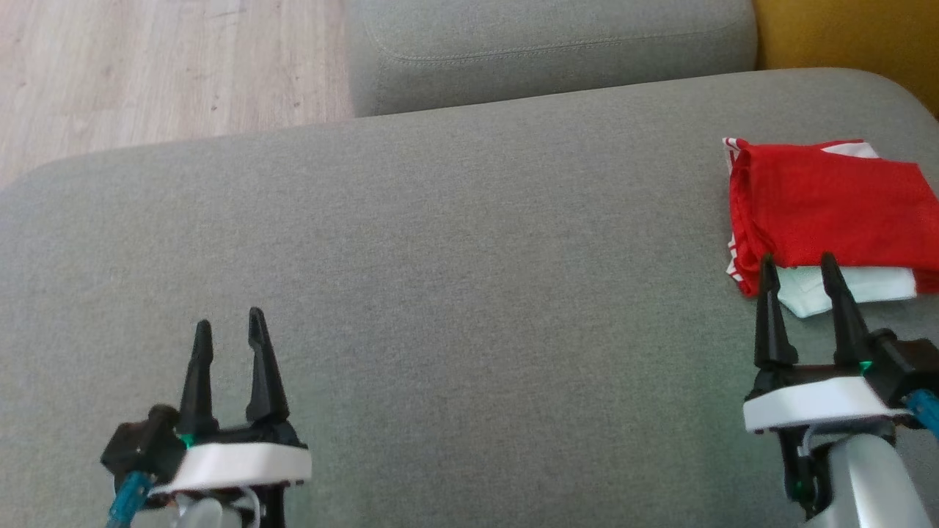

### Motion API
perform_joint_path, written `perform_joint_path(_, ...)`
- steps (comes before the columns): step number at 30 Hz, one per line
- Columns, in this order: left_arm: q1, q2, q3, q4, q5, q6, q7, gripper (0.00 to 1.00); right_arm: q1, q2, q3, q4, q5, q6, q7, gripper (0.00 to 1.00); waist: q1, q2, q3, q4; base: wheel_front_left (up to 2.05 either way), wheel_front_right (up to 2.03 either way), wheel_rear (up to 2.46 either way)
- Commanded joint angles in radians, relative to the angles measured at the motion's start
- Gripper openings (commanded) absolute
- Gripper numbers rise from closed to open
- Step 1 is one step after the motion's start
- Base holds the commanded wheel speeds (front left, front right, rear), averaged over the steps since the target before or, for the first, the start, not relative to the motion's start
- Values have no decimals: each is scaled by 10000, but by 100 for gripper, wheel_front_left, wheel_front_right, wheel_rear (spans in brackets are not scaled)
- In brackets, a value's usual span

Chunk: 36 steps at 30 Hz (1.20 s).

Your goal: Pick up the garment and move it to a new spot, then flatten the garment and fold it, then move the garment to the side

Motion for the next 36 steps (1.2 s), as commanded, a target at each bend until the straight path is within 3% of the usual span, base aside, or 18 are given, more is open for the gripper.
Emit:
perform_joint_path(1,12,0,-1,125,-25,-18,3,0,5,4,-2,125,4,0,4,0,0,0,-2,-1,0,0,0)
perform_joint_path(6,286,-6,-7,745,-63,-21,15,0,298,21,-8,773,52,0,57,0,0,0,-3,1,0,0,0)
perform_joint_path(36,45,4,506,654,-2899,-252,902,0,185,2,-113,622,3622,-2,918,0,0,0,-86,117,0,0,0)
